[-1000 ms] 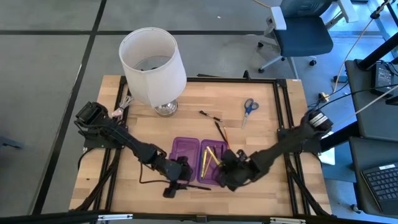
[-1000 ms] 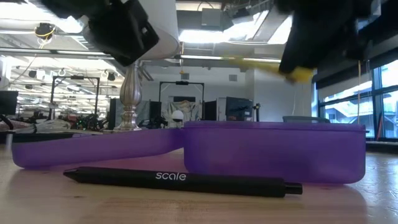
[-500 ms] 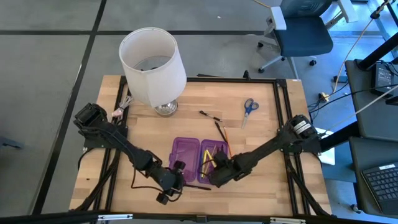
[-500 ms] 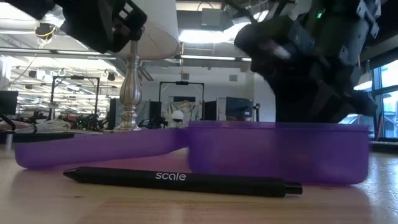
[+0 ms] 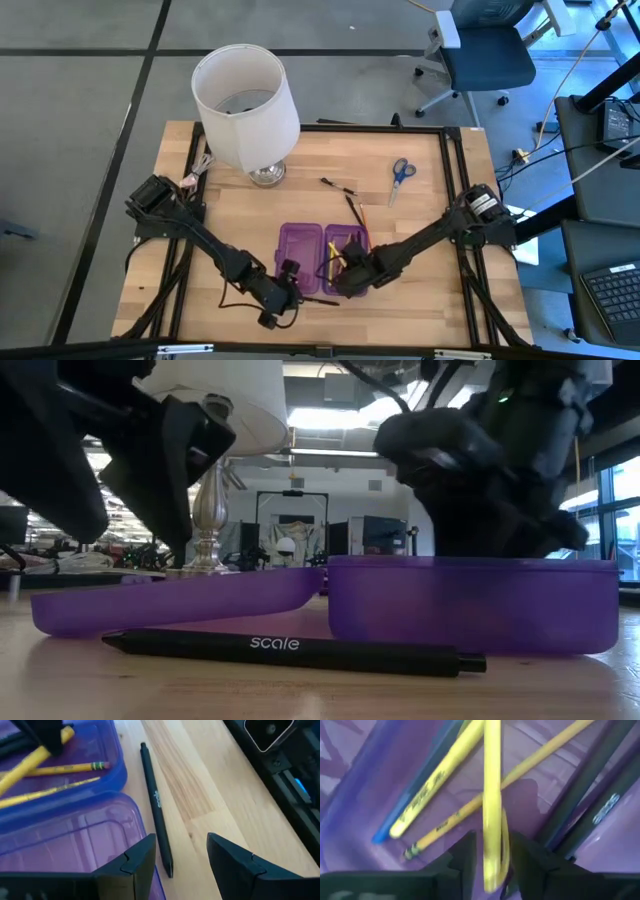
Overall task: Pick & place school supplies into a supply box
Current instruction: Put the yellow pencil into the purple supply box, then put the black pen into the purple supply box
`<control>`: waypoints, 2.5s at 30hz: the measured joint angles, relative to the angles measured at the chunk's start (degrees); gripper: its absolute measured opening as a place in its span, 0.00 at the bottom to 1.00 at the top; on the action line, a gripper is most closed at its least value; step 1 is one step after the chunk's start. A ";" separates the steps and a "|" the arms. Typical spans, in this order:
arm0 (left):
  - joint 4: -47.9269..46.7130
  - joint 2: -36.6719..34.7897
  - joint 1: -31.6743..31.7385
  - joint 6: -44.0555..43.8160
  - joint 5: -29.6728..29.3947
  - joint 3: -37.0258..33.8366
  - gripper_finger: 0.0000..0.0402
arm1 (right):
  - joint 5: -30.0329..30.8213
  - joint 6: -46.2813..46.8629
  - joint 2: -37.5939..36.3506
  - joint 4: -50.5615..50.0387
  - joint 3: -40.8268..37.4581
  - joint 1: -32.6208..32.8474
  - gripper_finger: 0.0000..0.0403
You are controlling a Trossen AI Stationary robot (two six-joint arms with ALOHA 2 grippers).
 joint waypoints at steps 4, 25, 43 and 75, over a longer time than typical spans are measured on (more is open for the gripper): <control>0.21 0.00 -0.33 -2.71 0.67 0.01 0.42 | 2.48 -3.21 -0.02 -0.49 0.24 -1.16 0.36; 1.94 1.41 -3.67 -9.87 4.02 0.00 0.42 | -4.53 -35.11 -0.41 -3.65 14.63 10.67 0.36; -2.51 4.14 -0.21 -14.02 0.43 0.02 0.42 | -3.67 -29.68 -0.31 2.21 3.19 9.89 0.36; 5.09 -0.09 2.52 11.52 -2.12 0.02 0.42 | -2.74 -34.09 -0.31 0.03 5.62 8.77 0.36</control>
